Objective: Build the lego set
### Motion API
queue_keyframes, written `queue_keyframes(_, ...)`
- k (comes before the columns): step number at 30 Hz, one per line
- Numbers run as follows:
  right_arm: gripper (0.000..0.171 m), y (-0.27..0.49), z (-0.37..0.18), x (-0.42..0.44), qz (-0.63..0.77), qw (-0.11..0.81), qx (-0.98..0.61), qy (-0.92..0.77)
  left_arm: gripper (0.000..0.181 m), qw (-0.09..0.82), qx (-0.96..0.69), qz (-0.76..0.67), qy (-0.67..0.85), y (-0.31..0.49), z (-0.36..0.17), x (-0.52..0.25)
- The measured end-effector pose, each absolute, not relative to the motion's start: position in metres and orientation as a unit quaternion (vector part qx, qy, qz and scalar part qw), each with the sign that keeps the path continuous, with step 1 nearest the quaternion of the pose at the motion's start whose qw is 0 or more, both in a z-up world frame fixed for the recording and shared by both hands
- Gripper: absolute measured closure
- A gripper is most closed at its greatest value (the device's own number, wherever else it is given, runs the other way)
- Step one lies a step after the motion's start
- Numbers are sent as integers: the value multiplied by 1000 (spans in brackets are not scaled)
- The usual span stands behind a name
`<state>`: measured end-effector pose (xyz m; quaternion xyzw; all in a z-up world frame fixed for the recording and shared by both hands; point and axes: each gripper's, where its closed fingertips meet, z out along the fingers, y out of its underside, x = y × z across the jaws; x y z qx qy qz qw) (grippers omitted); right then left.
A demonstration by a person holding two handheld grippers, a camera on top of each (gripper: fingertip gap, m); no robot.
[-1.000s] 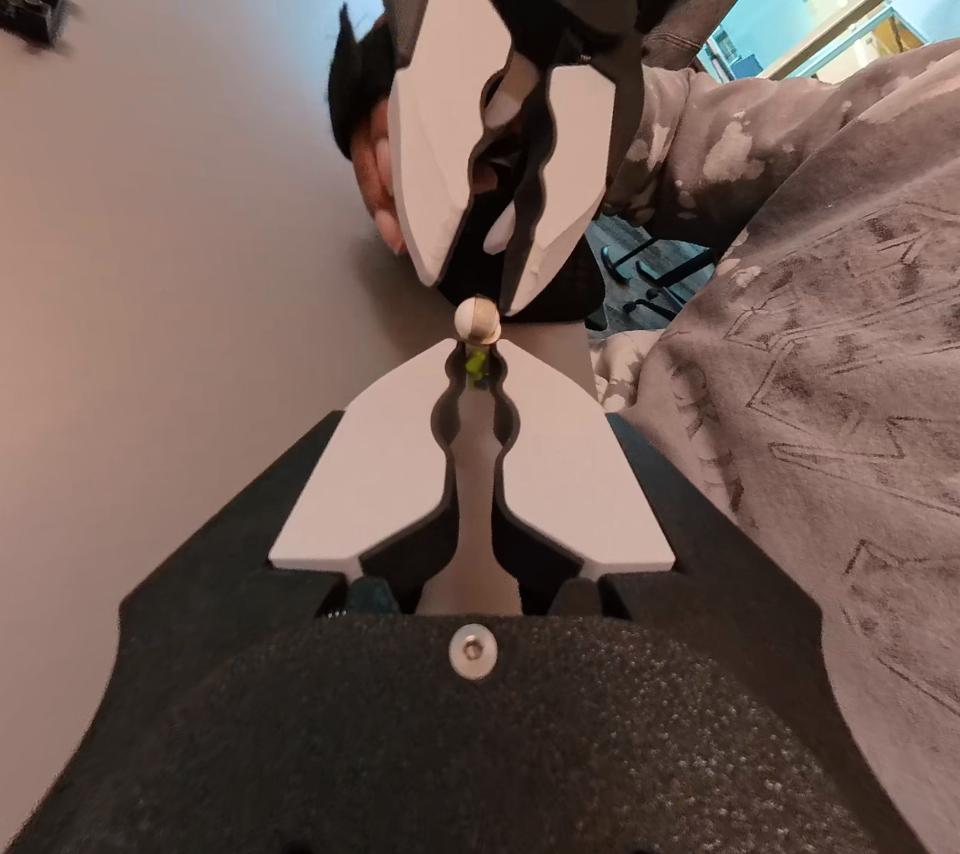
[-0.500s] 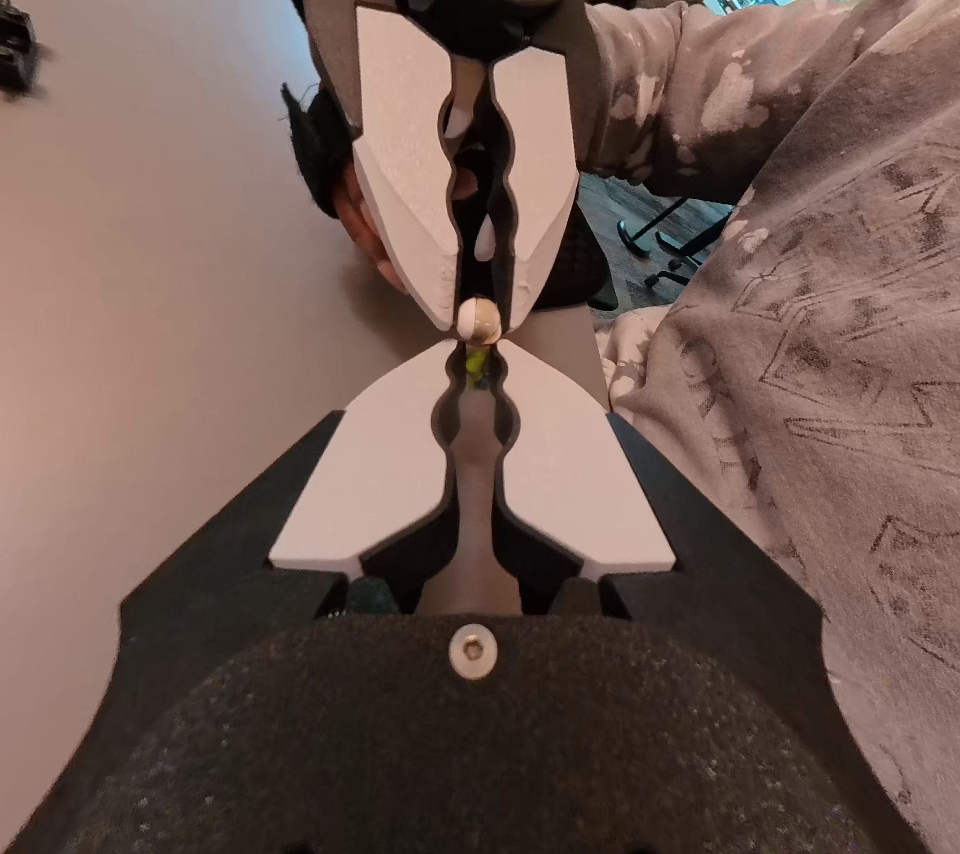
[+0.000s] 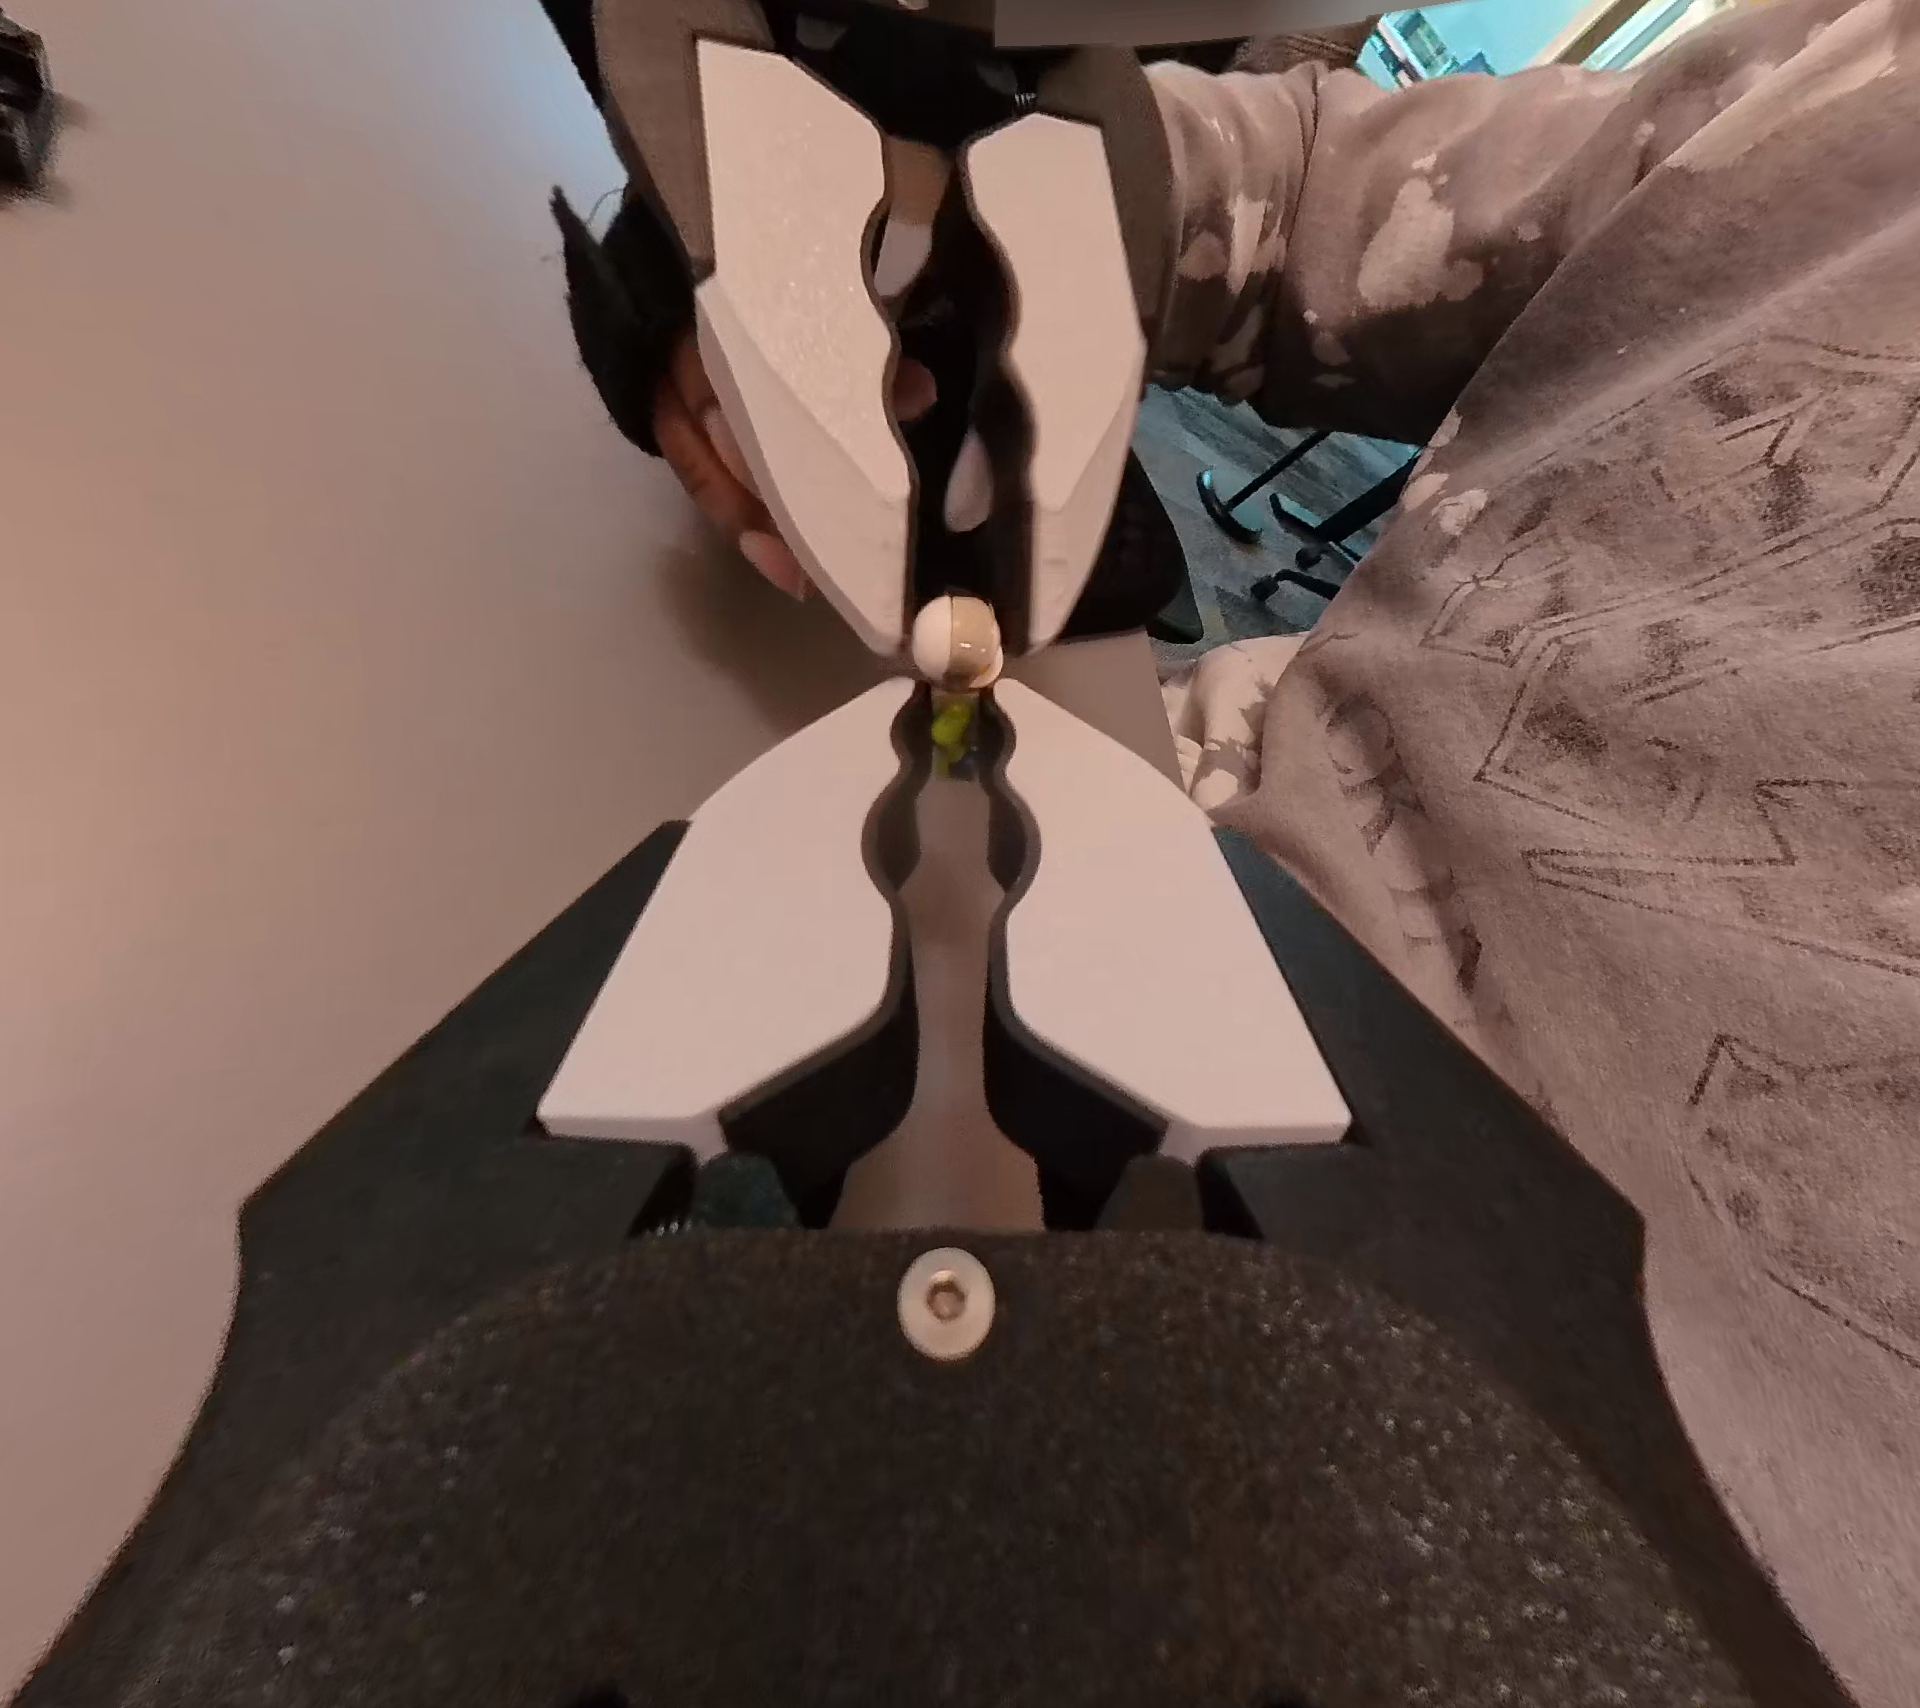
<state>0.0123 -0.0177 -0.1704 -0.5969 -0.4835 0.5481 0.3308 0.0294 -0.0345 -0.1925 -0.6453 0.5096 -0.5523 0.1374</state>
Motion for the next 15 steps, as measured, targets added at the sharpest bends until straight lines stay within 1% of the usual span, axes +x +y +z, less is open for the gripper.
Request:
queue_keyframes(1, 151, -16, -167, 14, 552, 336, -594, -480, 173, 139, -647, -553, 506, -32, -192, 29)
queue_keyframes(2, 141, -14, -162, 18, 552, 345, -592, -475, 173, 142, -651, -555, 498, -28, -192, 28)
queue_keyframes(3, 135, -9, -158, 22, 546, 360, -594, -470, 173, 143, -653, -561, 489, -24, -192, 26)
queue_keyframes(5, 136, 2, -158, 32, 503, 391, -610, -471, 173, 143, -659, -574, 465, -14, -191, 22)
queue_keyframes(8, 141, 13, -178, 37, 401, 420, -651, -488, 173, 142, -670, -594, 421, 6, -193, 16)
queue_keyframes(11, 143, 20, -194, 33, 342, 436, -676, -485, 173, 149, -680, -597, 399, 21, -197, 9)
queue_keyframes(13, 143, 24, -199, 28, 324, 443, -682, -483, 173, 155, -681, -597, 395, 28, -198, 7)
queue_keyframes(15, 143, 27, -196, 18, 344, 439, -681, -475, 173, 155, -679, -601, 393, 30, -197, 6)
